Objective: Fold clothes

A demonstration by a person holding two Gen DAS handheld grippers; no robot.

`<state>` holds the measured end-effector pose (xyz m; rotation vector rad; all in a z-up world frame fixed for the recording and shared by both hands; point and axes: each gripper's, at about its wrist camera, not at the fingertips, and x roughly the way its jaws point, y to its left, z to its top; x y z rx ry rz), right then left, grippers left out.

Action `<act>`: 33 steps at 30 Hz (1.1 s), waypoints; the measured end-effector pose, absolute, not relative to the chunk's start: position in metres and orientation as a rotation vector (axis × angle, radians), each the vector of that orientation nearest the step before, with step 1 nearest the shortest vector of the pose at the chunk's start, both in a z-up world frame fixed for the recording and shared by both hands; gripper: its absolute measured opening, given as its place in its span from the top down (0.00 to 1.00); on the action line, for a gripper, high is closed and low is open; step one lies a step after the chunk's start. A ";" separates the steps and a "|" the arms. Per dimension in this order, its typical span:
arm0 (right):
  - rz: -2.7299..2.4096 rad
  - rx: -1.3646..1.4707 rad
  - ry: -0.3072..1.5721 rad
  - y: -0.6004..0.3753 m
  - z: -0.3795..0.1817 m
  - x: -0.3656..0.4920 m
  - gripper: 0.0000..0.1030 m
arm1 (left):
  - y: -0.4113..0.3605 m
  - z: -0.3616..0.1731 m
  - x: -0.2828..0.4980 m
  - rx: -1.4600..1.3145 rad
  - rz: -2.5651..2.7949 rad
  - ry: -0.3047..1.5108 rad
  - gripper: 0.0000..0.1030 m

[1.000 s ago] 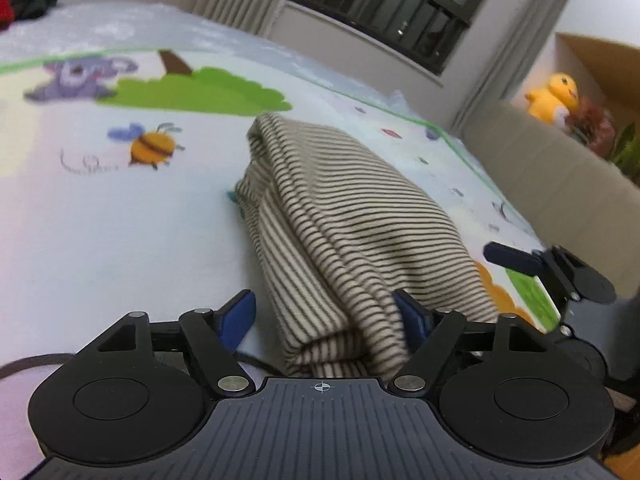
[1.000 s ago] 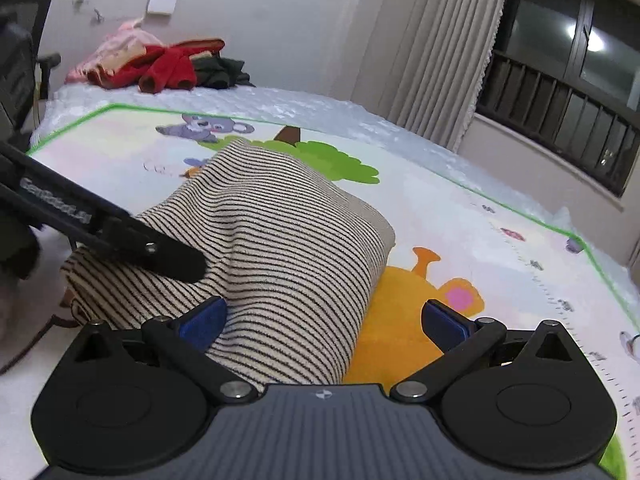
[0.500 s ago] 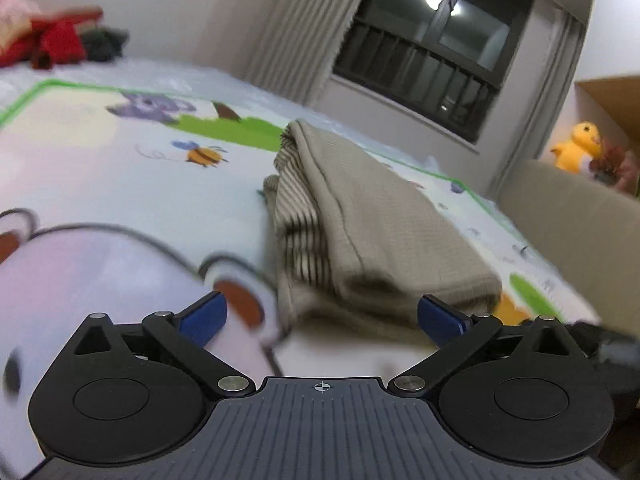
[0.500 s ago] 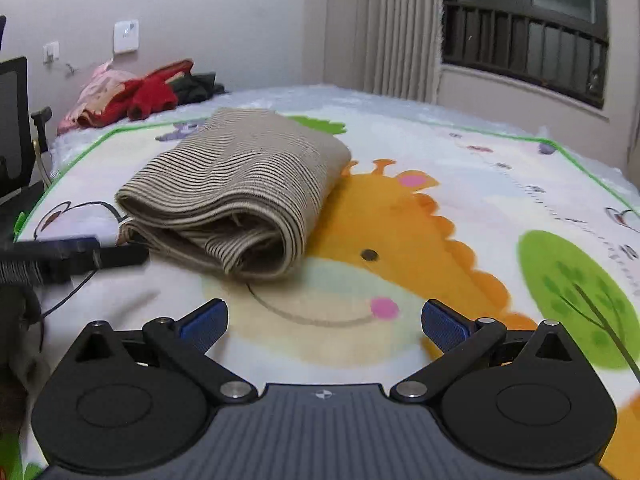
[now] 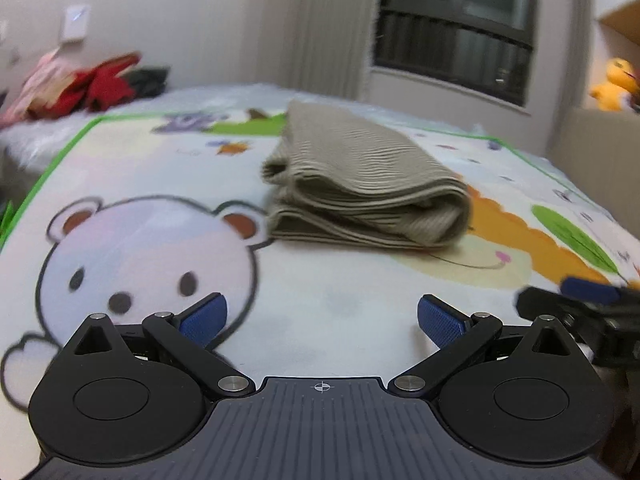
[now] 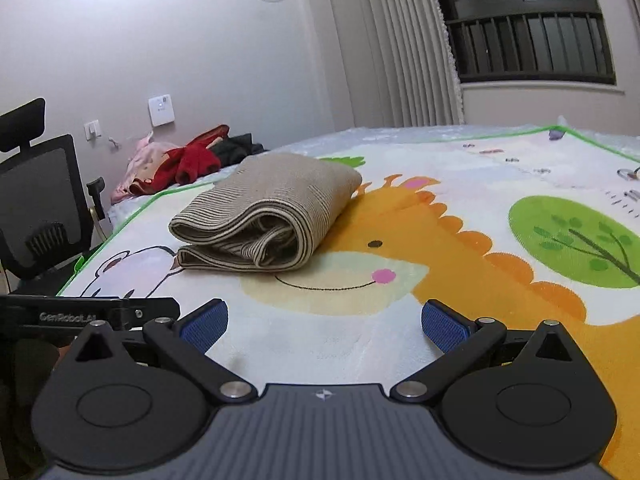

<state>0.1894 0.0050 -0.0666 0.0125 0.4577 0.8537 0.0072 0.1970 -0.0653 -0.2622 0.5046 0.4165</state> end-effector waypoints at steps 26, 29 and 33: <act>0.845 0.010 0.434 0.004 -0.071 0.188 0.00 | 0.193 -0.064 0.013 -0.247 0.425 0.535 0.00; 0.845 0.009 0.433 0.004 -0.071 0.187 0.00 | 0.193 -0.065 0.013 -0.248 0.425 0.539 0.00; 0.847 0.011 0.432 0.003 -0.071 0.187 0.00 | 0.193 -0.065 0.013 -0.249 0.422 0.540 0.00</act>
